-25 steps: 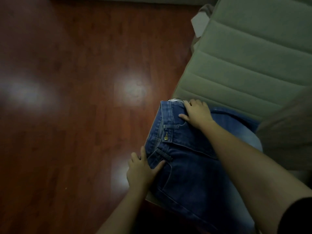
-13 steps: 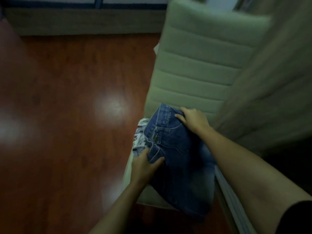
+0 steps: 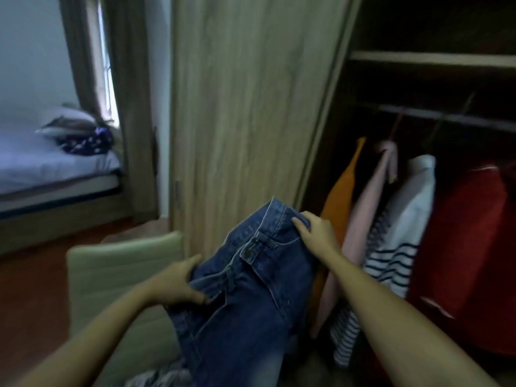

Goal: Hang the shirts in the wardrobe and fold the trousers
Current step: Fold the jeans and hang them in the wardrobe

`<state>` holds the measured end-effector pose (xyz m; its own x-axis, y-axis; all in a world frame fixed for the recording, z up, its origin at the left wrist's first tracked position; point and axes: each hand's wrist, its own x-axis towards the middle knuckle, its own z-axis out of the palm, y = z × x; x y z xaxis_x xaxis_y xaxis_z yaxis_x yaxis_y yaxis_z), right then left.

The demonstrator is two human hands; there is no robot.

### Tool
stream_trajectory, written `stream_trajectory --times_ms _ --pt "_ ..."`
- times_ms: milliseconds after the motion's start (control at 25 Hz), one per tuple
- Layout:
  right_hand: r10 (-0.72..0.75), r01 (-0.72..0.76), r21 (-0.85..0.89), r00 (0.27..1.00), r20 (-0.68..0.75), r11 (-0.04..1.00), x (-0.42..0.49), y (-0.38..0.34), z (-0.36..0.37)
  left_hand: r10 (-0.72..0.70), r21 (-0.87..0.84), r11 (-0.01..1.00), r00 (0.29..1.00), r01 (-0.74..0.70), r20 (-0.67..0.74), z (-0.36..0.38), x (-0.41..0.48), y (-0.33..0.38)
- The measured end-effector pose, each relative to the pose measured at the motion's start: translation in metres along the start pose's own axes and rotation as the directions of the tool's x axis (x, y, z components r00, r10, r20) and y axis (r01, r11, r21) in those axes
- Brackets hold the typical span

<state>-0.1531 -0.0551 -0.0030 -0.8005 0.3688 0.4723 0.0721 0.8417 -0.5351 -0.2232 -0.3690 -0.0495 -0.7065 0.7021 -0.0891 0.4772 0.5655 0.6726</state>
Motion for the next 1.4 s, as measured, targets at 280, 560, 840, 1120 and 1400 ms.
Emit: stream_trajectory --times_ms 280,560,840,1120,1400 --pt "0.076 0.095 0.400 0.917 -0.391 0.911 0.031 -0.024 -0.168 0.304 -0.341 0.880 0.943 -0.331 -0.133 -0.156 0.006 0.164" --pt "-0.044 0.199 0.570 0.961 -0.274 0.797 0.027 -0.045 -0.250 0.281 -0.409 0.546 0.619 -0.731 -0.733 -0.132 0.061 0.218" --pt "0.020 0.188 0.657 0.955 -0.296 0.731 0.014 -0.021 -0.274 0.498 0.259 0.771 0.297 -0.581 -0.815 -0.127 0.078 0.255" --pt "0.072 0.166 0.663 0.946 -0.316 0.730 -0.009 -0.008 -0.293 0.464 -0.194 0.651 0.587 -0.733 -0.663 -0.137 0.080 0.261" --pt "0.065 0.166 0.672 0.950 -0.305 0.722 -0.029 -0.025 -0.304 0.425 -0.460 0.491 0.665 -0.739 -0.615 -0.144 0.052 0.277"
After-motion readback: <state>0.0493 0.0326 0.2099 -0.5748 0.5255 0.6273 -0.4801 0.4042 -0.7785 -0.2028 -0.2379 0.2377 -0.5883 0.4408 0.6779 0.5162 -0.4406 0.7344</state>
